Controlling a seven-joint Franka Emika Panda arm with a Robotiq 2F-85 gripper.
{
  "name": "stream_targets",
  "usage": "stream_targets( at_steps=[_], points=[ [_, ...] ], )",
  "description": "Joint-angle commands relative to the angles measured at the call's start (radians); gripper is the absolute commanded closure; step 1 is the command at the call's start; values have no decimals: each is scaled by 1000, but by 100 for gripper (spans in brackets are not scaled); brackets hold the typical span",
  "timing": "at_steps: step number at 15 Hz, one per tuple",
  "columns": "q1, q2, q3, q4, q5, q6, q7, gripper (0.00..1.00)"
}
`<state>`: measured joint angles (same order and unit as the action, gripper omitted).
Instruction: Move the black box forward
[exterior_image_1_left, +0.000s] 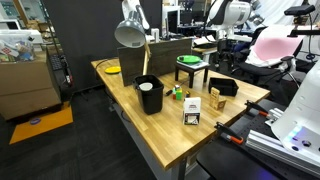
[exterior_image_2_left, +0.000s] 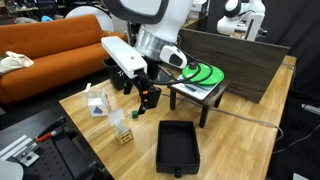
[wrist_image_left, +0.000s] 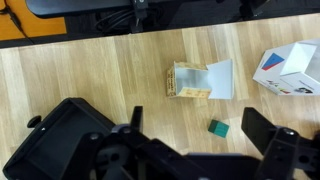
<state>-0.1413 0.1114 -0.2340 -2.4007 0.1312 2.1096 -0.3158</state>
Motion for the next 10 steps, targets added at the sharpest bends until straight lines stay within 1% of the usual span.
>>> stream_targets(
  at_steps=[1,4,5,6,10],
  points=[
    [-25,-1,25,1,-4,-1,3,0],
    [-25,-1,25,1,-4,-1,3,0],
    [-26,11,25,7,15,14,12,0],
    [-24,30,25,13,13,63,50,0],
    [-32,129,40,88,99,105,104,0]
  ],
)
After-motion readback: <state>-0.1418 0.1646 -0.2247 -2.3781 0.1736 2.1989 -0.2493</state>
